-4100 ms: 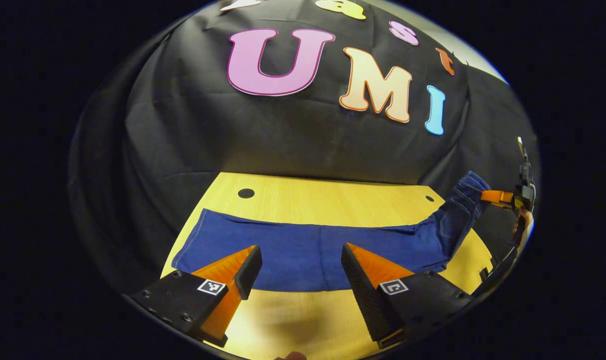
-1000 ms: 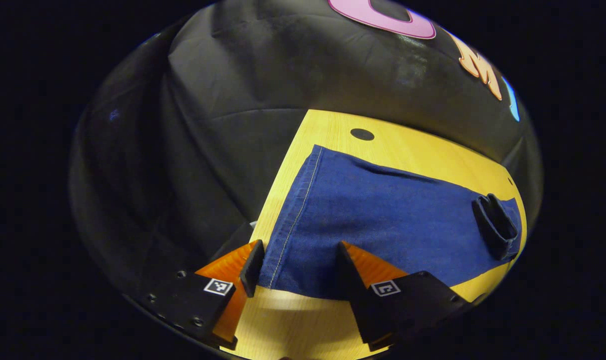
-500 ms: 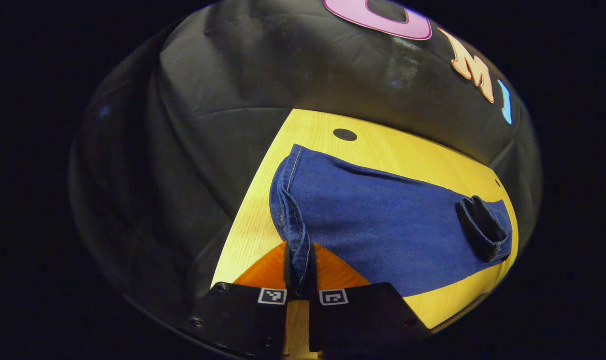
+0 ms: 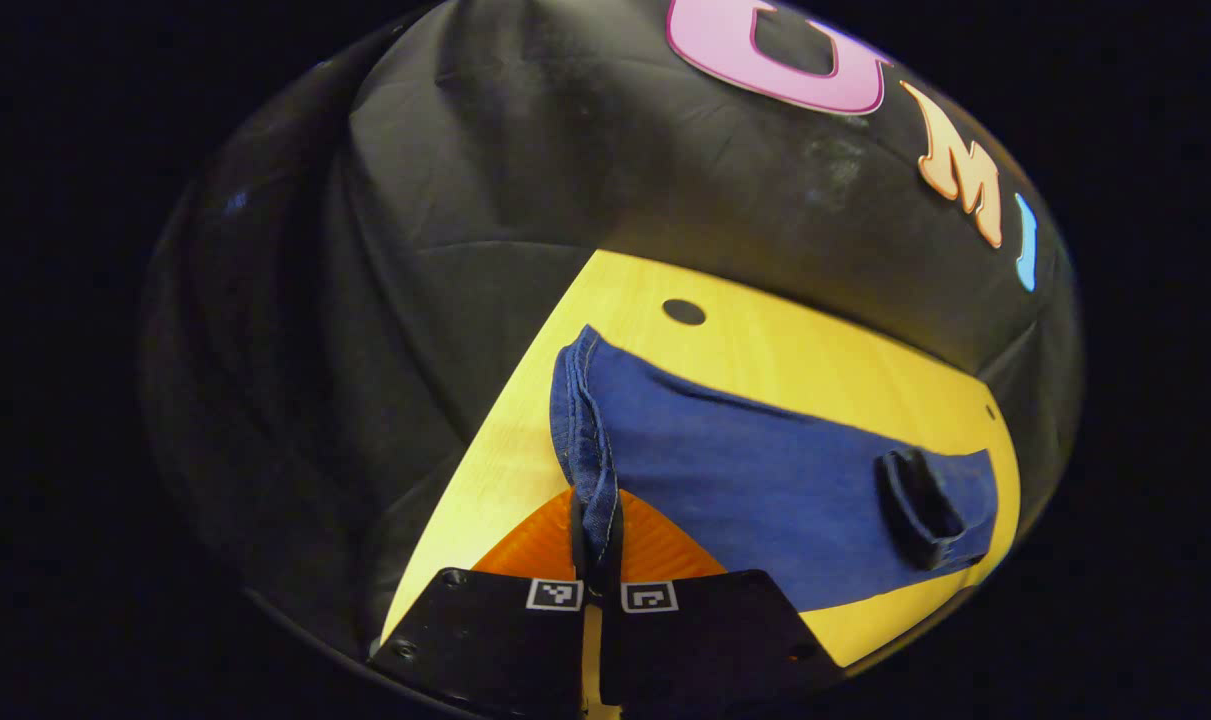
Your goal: Grasp the waist and the cuffs of the jeans and fold them to make the two legs overlap; first hold the waist and fold one-third of the jeans toward the cuffs, then hold the cuffs and fold the remaining one-third in the same direction to finish folding.
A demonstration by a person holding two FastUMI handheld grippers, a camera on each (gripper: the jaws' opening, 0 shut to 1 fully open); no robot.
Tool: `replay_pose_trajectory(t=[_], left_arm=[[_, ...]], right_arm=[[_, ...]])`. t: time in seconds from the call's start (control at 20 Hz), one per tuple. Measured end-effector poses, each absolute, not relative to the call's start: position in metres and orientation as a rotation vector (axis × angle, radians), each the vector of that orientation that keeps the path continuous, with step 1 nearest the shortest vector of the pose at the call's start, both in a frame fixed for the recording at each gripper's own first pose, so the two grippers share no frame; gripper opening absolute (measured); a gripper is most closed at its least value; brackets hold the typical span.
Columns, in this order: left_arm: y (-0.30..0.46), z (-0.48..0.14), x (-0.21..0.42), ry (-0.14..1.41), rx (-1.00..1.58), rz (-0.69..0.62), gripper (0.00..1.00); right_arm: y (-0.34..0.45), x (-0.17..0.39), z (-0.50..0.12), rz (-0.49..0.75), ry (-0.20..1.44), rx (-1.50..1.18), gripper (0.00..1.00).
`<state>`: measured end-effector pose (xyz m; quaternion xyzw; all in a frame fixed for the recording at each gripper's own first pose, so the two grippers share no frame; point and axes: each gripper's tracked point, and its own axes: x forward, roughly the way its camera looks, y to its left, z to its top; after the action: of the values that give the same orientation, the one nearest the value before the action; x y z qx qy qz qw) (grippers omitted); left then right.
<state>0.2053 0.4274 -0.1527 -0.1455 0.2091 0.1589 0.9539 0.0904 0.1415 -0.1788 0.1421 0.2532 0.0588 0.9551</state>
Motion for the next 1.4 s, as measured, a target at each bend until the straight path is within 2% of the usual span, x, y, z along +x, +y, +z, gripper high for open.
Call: replay_pose_trajectory(t=[0.05,0.1,0.7,0.95,1.25,1.4], left_arm=[[0.417,-0.139,0.207,0.406,-0.291,0.304,0.0],[0.402,-0.126,0.21,0.387,-0.279,0.286,0.0],[0.194,-0.039,0.239,0.298,-0.179,0.192,0.0],[0.088,-0.012,0.26,0.282,-0.129,0.107,0.0],[-0.014,-0.035,0.275,0.344,0.055,0.033,0.0],[-0.046,-0.086,0.277,0.423,0.142,0.02,0.0]], right_arm=[[0.137,0.09,-0.177,0.12,0.513,0.294,0.92],[0.133,0.092,-0.176,0.119,0.508,0.296,0.98],[0.045,0.125,-0.178,0.231,0.544,0.309,0.98],[0.011,0.141,-0.18,0.271,0.542,0.32,0.98],[-0.005,0.146,-0.183,0.314,0.545,0.319,0.98],[-0.007,0.143,-0.187,0.327,0.55,0.317,0.98]])
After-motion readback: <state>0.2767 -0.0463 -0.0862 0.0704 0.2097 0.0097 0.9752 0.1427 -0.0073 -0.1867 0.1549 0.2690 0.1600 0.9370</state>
